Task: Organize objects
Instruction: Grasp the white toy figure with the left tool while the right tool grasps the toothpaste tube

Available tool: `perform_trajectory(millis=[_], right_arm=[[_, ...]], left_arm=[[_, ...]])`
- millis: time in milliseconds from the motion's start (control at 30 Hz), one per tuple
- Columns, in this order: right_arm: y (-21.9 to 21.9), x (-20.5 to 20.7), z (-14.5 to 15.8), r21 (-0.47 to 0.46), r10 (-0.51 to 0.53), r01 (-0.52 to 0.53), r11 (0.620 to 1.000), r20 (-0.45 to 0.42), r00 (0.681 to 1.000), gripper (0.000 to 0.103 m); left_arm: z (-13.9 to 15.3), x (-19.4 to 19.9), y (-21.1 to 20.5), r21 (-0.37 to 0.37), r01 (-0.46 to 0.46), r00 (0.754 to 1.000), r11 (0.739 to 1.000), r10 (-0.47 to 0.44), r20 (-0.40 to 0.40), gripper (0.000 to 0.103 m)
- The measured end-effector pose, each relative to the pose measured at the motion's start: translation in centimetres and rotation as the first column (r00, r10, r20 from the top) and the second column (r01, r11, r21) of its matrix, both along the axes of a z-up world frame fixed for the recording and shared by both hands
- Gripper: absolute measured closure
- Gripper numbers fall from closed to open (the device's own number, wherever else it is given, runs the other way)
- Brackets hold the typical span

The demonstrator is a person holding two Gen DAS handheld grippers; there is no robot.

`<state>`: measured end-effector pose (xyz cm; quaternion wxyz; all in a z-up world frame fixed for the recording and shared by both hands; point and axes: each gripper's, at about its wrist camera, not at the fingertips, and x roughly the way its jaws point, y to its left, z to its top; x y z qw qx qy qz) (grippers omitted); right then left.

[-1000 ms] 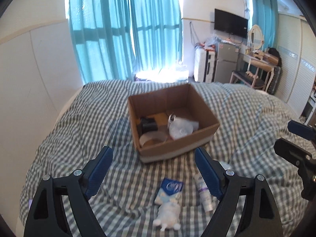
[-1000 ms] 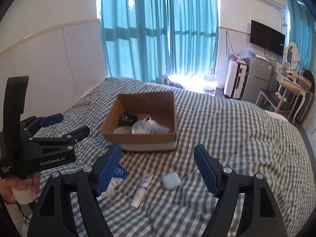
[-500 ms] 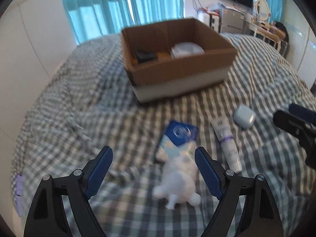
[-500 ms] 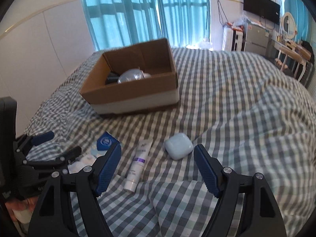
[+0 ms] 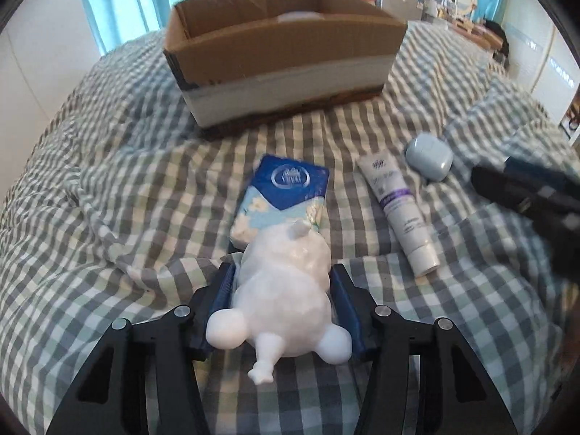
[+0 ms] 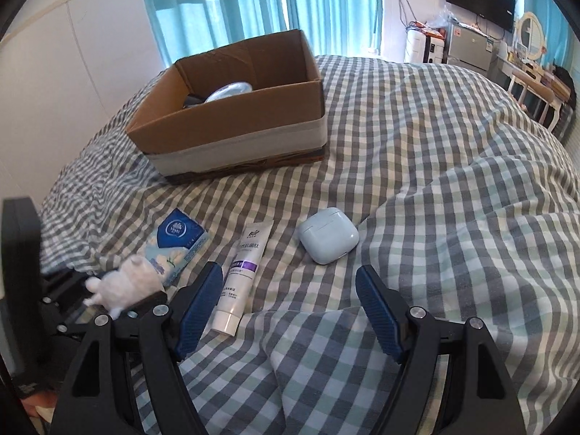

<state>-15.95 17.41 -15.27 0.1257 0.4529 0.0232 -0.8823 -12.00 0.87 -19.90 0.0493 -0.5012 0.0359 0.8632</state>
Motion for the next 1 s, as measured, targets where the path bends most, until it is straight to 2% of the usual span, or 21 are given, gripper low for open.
perform_trajectory(millis=[167, 400, 467, 567, 600, 633, 767, 1000], right_arm=[[-2.5, -0.8, -1.4, 0.022, 0.067, -0.067, 0.997, 0.038, 0.997, 0.027], [-5.4, -3.3, -5.1, 0.053, 0.112, -0.122, 0.991, 0.164, 0.980, 0.028], [-5.7, -3.7, -5.8, 0.064, 0.111, -0.125, 0.990, 0.188, 0.976, 0.035], [-6.0, -3.8, -6.3, 0.079, 0.118, -0.136, 0.988, 0.199, 0.973, 0.050], [-6.2, -3.7, -6.4, 0.095, 0.121, -0.142, 0.985, 0.199, 0.973, 0.062], [-6.3, -3.5, -6.4, 0.109, 0.122, -0.145, 0.983, 0.196, 0.973, 0.070], [-6.5, -2.4, -6.0, 0.123, 0.143, -0.165, 0.979, 0.166, 0.976, 0.078], [-6.6, 0.4, -3.2, 0.139, 0.176, -0.184, 0.973, 0.066, 0.982, 0.079]], left_arm=[[2.6, 0.4, -1.3, 0.041, -0.034, 0.997, 0.999, 0.036, -0.063, 0.048], [3.4, -0.3, -3.7, 0.029, -0.086, 0.993, 0.996, 0.088, -0.080, 0.048], [3.0, -0.5, -4.0, 0.034, -0.096, 0.993, 0.995, 0.098, -0.069, 0.048], [2.4, -0.5, -3.7, 0.022, -0.083, 0.995, 0.996, 0.084, -0.053, 0.048], [2.2, -0.5, -3.7, 0.023, -0.081, 0.995, 0.996, 0.082, -0.049, 0.048], [2.1, -0.4, -3.7, 0.023, -0.079, 0.996, 0.997, 0.080, -0.043, 0.048], [2.1, -0.2, -3.9, 0.028, -0.088, 0.995, 0.996, 0.089, -0.036, 0.048], [3.2, 1.1, -3.8, 0.029, -0.084, 0.995, 0.996, 0.085, -0.053, 0.048]])
